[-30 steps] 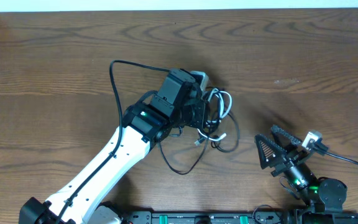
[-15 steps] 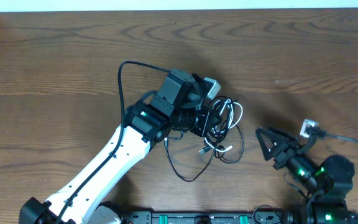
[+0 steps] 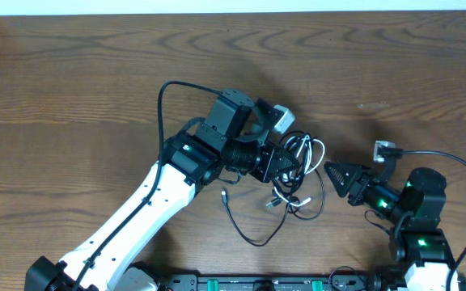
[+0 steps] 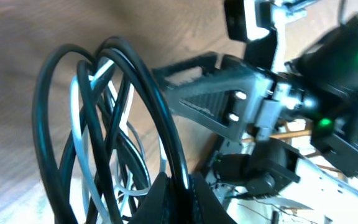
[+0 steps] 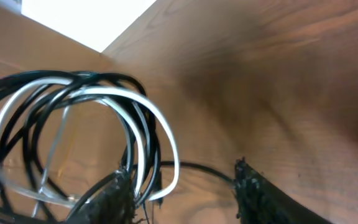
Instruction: Untangle cables
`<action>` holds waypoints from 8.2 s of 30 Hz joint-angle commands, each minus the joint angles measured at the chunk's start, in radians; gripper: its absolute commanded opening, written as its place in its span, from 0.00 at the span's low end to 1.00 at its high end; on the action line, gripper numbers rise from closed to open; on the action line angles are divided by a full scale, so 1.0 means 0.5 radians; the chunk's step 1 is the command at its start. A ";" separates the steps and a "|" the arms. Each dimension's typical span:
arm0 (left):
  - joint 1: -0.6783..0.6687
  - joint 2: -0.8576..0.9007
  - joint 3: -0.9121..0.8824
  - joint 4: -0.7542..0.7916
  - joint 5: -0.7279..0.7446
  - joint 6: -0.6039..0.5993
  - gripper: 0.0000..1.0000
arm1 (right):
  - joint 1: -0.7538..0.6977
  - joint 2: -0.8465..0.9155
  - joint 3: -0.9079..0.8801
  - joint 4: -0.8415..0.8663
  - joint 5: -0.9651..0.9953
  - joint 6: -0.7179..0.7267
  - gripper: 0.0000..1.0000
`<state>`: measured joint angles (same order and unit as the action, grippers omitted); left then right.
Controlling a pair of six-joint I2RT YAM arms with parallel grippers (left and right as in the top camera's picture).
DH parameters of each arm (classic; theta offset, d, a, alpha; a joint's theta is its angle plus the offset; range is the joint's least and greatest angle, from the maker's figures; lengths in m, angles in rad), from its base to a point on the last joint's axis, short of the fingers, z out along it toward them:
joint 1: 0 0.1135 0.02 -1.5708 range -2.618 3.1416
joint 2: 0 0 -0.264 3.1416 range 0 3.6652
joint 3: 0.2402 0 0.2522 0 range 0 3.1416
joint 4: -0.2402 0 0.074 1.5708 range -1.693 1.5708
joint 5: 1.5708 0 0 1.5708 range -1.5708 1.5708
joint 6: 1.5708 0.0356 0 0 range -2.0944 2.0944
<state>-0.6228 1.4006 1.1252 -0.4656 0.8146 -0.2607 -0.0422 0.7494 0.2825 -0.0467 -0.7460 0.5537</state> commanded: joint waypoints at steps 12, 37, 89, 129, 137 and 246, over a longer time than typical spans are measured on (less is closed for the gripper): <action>0.008 -0.018 0.050 0.118 0.420 -0.005 0.08 | 0.229 0.313 0.031 0.357 0.029 -0.047 0.32; 0.614 -0.019 0.050 0.040 0.033 -0.013 0.07 | 0.331 0.302 0.142 -0.194 1.892 -0.018 0.04; 0.500 -0.018 0.009 -0.006 -0.559 -1.242 0.08 | 0.372 -0.124 0.504 -0.420 0.312 0.068 0.67; 0.500 -0.018 0.009 -0.150 -0.621 -2.976 0.08 | 1.122 0.612 0.493 -0.150 0.555 1.159 0.35; 0.500 -0.018 0.009 -0.151 -0.613 -2.877 0.08 | 1.122 0.832 0.493 0.186 0.431 1.282 0.31; 0.557 -0.018 0.009 0.021 1.229 0.642 0.08 | 1.221 0.173 0.493 0.271 0.818 0.455 0.31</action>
<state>-0.3477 1.4006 1.1240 -0.4591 1.3865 0.0349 0.5732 0.8345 0.5224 0.0597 -0.2474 0.7593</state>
